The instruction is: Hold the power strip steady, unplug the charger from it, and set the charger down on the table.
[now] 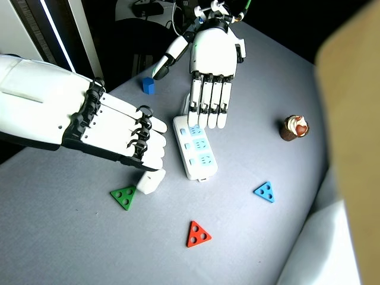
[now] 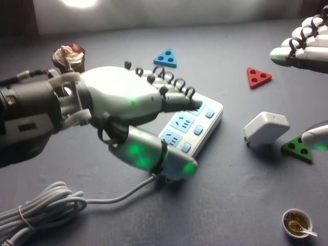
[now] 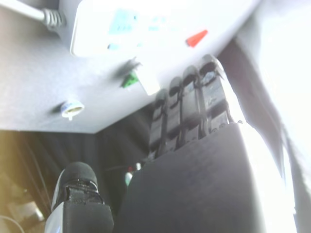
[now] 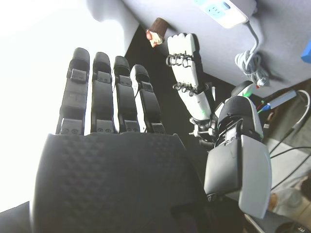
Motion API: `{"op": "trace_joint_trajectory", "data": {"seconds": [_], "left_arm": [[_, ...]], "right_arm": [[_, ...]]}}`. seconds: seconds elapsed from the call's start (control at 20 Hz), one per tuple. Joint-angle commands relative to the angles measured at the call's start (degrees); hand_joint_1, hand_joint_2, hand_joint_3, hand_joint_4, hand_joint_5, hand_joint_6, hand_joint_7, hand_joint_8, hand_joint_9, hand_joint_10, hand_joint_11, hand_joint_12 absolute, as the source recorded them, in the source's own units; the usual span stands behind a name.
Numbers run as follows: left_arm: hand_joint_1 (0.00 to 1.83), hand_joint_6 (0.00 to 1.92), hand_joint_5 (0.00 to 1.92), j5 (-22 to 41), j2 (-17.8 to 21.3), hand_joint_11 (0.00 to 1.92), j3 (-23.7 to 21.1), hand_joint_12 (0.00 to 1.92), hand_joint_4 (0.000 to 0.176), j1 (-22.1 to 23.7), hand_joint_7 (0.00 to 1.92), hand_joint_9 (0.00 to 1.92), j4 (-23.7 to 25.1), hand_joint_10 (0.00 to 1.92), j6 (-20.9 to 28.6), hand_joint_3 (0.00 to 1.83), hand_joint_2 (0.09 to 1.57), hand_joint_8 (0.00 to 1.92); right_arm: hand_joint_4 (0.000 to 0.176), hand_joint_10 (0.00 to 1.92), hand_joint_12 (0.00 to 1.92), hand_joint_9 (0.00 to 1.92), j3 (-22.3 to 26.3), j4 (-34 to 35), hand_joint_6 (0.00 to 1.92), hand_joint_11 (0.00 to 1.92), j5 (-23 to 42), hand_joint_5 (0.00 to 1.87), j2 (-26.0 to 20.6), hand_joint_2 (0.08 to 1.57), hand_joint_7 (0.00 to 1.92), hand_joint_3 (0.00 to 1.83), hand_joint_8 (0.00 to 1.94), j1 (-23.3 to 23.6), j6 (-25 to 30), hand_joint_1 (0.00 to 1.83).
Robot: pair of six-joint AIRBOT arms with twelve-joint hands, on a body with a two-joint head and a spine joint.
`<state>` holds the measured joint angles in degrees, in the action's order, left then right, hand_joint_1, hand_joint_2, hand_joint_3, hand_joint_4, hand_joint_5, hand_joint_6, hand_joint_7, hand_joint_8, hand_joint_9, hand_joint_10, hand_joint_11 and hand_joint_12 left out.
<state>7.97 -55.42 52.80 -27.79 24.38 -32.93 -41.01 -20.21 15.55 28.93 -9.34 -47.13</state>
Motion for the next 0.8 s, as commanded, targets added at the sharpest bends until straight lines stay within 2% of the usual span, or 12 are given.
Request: {"op": "trace_joint_trajectory", "data": {"seconds": [0.0, 0.75], "left_arm": [[0.00, 0.00, 0.12, 5.06, 0.32, 0.08, -0.23, 0.01, 0.000, 1.05, 0.13, 0.10, -0.51, 0.00, 0.29, 0.00, 1.01, 0.00], [0.00, 0.01, 0.12, 4.41, 0.40, 0.10, 0.00, 0.02, 0.000, 4.06, 0.14, 0.12, -0.43, 0.01, 1.94, 0.00, 1.01, 0.01]], "right_arm": [[0.000, 0.00, 0.03, 0.14, -0.34, 0.57, 0.00, 0.12, 7.24, 0.13, -0.85, 1.00, 0.16, 0.00, 0.00, 0.59, 0.36, 0.02], [0.000, 0.01, 0.05, 0.17, 0.47, 0.47, 0.01, 0.15, 5.49, 0.16, -1.78, 1.01, 0.19, 0.01, 0.01, -0.91, 1.96, 0.00]]}}
